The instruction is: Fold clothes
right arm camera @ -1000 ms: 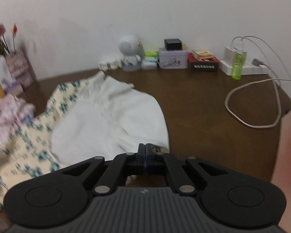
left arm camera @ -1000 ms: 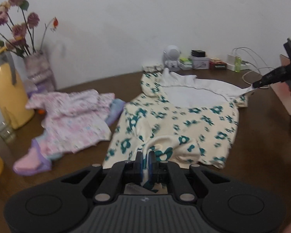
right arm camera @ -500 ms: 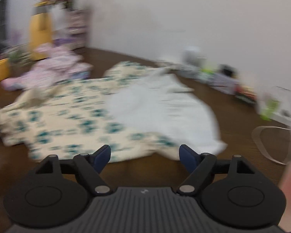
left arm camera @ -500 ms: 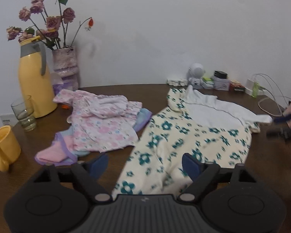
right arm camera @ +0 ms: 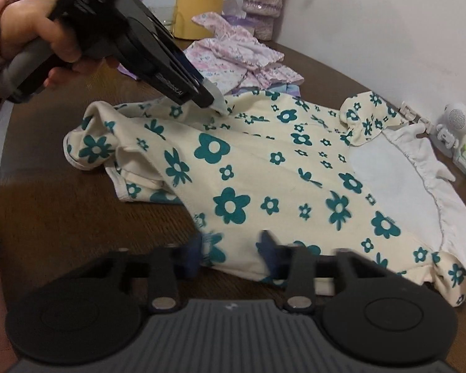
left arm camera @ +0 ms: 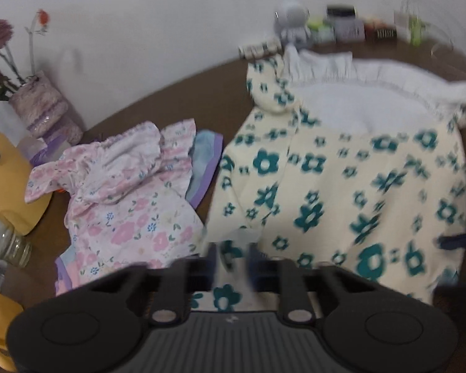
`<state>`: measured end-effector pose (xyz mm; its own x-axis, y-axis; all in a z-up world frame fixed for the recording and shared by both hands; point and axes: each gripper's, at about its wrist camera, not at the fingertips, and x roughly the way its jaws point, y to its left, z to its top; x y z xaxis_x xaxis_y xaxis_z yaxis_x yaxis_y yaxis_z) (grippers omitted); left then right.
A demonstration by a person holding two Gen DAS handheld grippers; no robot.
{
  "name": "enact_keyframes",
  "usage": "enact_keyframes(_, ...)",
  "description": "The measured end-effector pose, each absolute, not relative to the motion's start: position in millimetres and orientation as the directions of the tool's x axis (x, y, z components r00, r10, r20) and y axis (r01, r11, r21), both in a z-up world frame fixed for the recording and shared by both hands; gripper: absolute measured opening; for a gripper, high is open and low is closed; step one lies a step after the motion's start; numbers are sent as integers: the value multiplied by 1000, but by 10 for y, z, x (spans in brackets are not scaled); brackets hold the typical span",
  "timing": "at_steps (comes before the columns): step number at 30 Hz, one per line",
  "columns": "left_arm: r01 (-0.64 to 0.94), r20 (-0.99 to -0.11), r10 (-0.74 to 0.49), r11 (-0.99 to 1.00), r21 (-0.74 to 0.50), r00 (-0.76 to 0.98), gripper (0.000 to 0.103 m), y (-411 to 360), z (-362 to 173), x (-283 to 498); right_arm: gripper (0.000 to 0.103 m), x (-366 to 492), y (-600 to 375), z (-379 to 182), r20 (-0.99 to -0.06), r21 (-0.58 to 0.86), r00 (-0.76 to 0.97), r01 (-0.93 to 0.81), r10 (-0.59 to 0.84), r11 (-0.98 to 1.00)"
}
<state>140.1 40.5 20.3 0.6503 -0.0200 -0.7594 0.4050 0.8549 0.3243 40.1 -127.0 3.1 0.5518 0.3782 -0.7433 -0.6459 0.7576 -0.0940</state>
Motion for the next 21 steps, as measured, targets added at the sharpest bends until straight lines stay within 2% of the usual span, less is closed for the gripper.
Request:
enact_keyframes(1,404,-751,-11,848,343,660,3,416,193,1408,8,412,-1294,35,-741,-84,548,-648,387,757)
enact_keyframes(3,390,-728,9,840,377,685,2,448,196,1429,4,428,-1351,69,-729,-76,558,-641,396,764)
enact_keyframes(9,207,-639,133,880,428,758,1,756,397,1680,4,489,-1402,124,-701,-49,569,-639,429,768)
enact_keyframes(12,161,-635,195,874,459,748,1,861,338,1775,5,503,-1394,43,-720,-21,535,-654,443,757)
enact_keyframes(14,142,-645,215,880,454,733,2,903,287,1805,11,519,-1450,26,-719,27,515,-651,467,759)
enact_keyframes(15,134,-644,223,879,457,732,2,911,268,1813,21,534,-1510,45,-712,62,508,-643,485,764)
enact_keyframes(16,126,-643,232,879,460,730,2,920,248,1822,38,546,-1569,64,-704,89,506,-633,498,769)
enact_keyframes(17,117,-639,241,877,465,730,2,925,232,1827,42,551,-1635,90,-698,98,514,-621,499,777)
enact_keyframes(21,73,-602,272,872,485,751,2,943,251,1837,43,574,-1938,196,-683,59,581,-560,442,827)
